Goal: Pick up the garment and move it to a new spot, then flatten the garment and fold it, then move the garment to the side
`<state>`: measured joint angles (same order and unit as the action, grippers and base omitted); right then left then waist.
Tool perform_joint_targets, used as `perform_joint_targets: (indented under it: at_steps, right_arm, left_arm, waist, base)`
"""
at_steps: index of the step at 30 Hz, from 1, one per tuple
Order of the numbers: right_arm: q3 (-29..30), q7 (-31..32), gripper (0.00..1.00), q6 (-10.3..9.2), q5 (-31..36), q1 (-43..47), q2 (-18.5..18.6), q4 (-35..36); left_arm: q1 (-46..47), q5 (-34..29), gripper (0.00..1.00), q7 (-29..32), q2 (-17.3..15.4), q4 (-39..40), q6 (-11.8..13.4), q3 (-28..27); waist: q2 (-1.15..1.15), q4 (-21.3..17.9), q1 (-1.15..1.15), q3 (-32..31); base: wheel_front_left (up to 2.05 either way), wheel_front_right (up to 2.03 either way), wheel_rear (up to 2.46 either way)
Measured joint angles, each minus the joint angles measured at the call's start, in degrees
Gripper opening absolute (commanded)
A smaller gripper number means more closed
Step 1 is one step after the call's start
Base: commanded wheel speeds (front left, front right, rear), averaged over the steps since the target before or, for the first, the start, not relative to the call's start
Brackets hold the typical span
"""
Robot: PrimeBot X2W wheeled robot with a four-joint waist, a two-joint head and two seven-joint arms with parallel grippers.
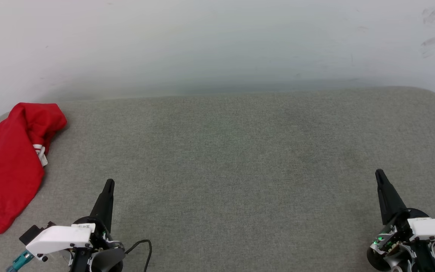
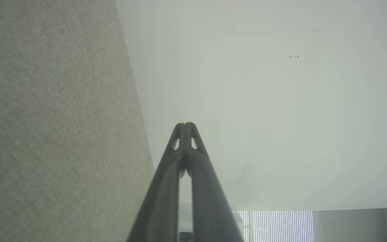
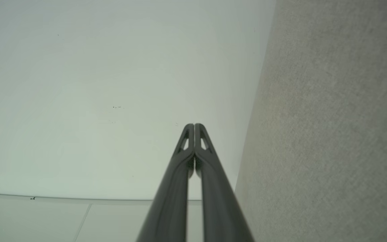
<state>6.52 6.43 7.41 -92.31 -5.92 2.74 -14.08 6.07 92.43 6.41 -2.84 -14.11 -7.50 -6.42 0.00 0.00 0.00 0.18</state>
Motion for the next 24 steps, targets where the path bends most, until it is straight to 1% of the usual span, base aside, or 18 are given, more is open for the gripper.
perform_joint_targets:
  at_steps: [24]
  right_arm:
    - [0.00,0.00,0.00,0.00,0.00,0.00,0.00,0.00]
  left_arm:
    - [0.00,0.00,0.00,0.00,0.00,0.00,0.00,0.00]
  waist:
    - [0.00,0.00,0.00,0.00]
  base:
    - [0.00,0.00,0.00]
